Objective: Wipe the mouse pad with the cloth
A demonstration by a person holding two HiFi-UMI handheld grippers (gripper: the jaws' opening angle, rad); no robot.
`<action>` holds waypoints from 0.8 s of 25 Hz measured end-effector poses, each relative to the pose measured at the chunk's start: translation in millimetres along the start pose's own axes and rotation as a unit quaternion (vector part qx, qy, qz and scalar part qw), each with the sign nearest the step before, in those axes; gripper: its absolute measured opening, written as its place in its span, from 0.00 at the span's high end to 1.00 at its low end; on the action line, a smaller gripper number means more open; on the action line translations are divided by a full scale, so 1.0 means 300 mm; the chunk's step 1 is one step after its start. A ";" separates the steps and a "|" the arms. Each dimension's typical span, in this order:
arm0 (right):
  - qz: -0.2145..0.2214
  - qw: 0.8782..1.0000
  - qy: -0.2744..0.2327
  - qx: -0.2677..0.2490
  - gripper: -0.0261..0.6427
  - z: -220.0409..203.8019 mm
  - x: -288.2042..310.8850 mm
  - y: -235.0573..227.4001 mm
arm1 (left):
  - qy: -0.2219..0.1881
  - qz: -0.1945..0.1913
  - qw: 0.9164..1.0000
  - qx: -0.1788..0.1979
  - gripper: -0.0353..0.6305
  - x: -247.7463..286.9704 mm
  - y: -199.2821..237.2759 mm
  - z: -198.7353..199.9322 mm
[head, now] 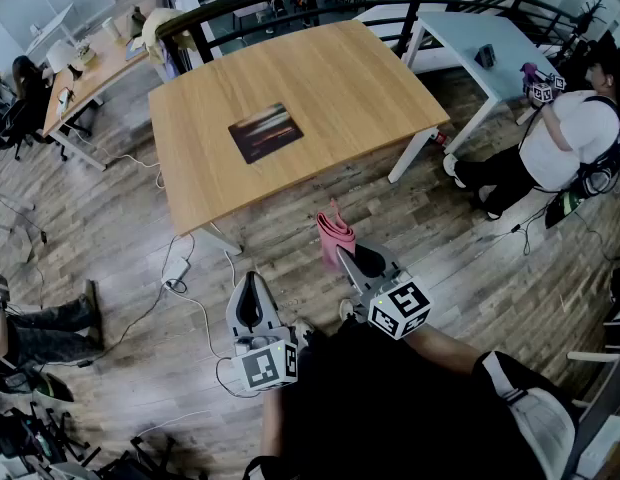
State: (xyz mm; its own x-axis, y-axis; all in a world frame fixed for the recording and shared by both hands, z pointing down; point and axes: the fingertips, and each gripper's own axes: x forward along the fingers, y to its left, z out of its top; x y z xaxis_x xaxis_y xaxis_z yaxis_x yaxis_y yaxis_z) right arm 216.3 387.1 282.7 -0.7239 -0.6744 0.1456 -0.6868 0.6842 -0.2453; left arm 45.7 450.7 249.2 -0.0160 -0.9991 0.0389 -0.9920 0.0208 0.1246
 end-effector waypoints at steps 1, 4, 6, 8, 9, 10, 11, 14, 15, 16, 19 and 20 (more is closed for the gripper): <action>0.000 1.000 0.000 0.000 0.88 -0.002 0.000 0.002 | 0.000 0.000 1.000 0.000 0.91 -0.001 0.001 -0.001; 0.000 1.000 0.000 -0.001 0.88 -0.004 0.001 0.008 | -0.001 -0.001 1.000 -0.001 0.91 -0.004 0.005 -0.002; -0.001 1.000 0.001 -0.001 0.88 -0.005 0.003 0.013 | 0.001 -0.003 1.000 -0.002 0.91 -0.005 0.010 -0.003; -0.002 1.000 0.003 -0.003 0.88 -0.007 0.005 0.019 | 0.002 -0.005 1.000 -0.003 0.91 -0.008 0.014 -0.004; -0.003 1.000 0.004 -0.004 0.88 -0.009 0.006 0.024 | 0.003 -0.006 1.000 -0.004 0.91 -0.010 0.018 -0.004; -0.003 1.000 0.004 -0.003 0.88 -0.010 0.007 0.030 | 0.003 -0.006 1.000 -0.005 0.91 -0.013 0.023 -0.005; -0.003 1.000 0.002 -0.001 0.88 -0.010 0.008 0.036 | 0.003 -0.007 1.000 -0.006 0.91 -0.015 0.029 -0.006; -0.005 1.000 -0.010 0.014 0.88 0.003 0.008 0.054 | 0.004 -0.010 1.000 -0.008 0.91 -0.024 0.047 -0.004; -0.006 1.000 -0.012 0.016 0.88 0.005 0.007 0.062 | 0.005 -0.011 1.000 -0.009 0.91 -0.029 0.052 -0.003; -0.007 1.000 -0.013 0.016 0.88 0.006 0.007 0.070 | 0.005 -0.012 1.000 -0.010 0.91 -0.034 0.058 -0.003; -0.010 1.000 -0.013 0.015 0.88 -0.001 0.019 0.095 | 0.005 -0.016 1.000 -0.011 0.91 -0.045 0.082 -0.007; -0.012 1.000 -0.013 0.016 0.88 -0.006 0.024 0.106 | 0.006 -0.016 1.000 -0.010 0.91 -0.051 0.094 -0.010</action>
State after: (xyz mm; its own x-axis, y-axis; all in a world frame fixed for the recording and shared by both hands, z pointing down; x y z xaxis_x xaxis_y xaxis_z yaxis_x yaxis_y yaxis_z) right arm 189.2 404.3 277.6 -0.7049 -0.6977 0.1278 -0.7013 0.6586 -0.2728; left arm 18.3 466.6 255.0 0.0180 -0.9988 0.0458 -0.9893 -0.0111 0.1456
